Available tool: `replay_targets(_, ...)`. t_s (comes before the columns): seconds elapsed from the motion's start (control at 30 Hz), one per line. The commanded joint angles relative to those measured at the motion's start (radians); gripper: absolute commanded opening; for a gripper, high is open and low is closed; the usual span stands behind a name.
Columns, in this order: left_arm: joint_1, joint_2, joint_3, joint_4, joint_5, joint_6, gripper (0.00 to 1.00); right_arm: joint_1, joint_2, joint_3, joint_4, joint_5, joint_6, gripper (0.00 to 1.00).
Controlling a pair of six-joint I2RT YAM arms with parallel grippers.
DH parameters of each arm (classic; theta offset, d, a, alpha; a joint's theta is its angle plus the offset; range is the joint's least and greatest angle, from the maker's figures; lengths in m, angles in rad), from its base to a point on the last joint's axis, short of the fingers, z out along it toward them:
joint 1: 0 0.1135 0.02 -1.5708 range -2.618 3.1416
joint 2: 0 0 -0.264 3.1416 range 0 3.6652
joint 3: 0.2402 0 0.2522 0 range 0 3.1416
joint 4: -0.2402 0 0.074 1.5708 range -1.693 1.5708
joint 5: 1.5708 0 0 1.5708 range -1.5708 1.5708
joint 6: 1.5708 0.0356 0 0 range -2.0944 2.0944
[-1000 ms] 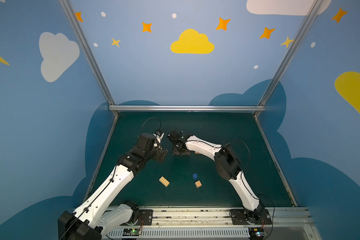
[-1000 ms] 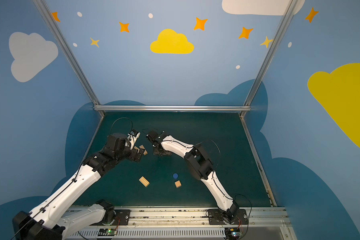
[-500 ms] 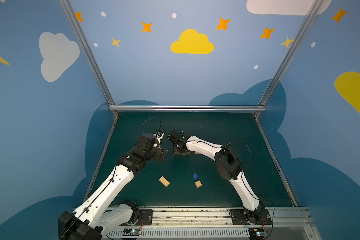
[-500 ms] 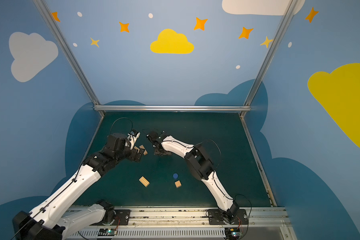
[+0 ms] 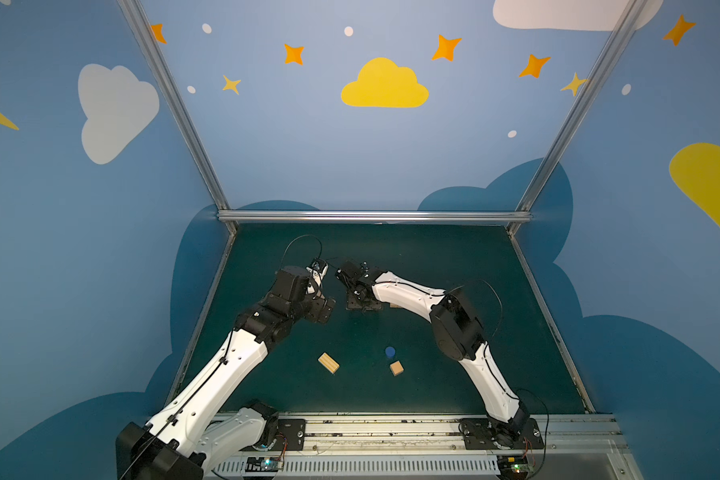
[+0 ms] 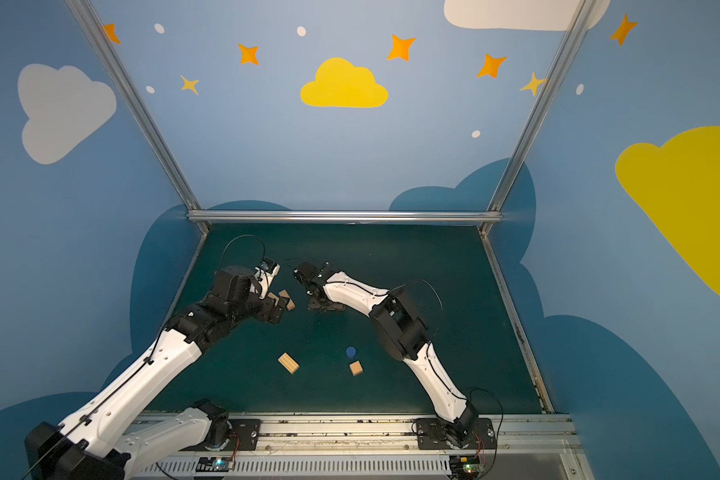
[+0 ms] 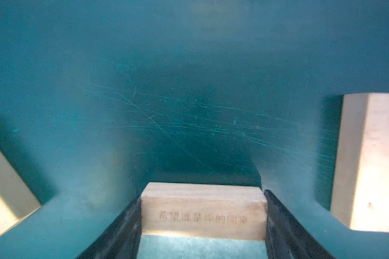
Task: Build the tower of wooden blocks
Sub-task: 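Lift the printed block with the right gripper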
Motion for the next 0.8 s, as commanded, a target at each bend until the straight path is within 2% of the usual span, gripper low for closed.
replay_targets(0.0,0.004,-0.004,-0.012,0.009,-0.009,0.011,1.00,-0.006,-0.005,0.006,-0.030,-0.008,-0.001,0.75)
replay_targets(0.23,0.004,-0.008,-0.012,0.010,-0.009,0.011,1.00,-0.006,-0.007,0.007,-0.017,-0.012,-0.003,0.73)
replay_targets(0.77,0.004,-0.006,-0.011,0.009,-0.007,0.012,1.00,-0.010,0.018,0.040,-0.041,-0.026,-0.008,0.77)
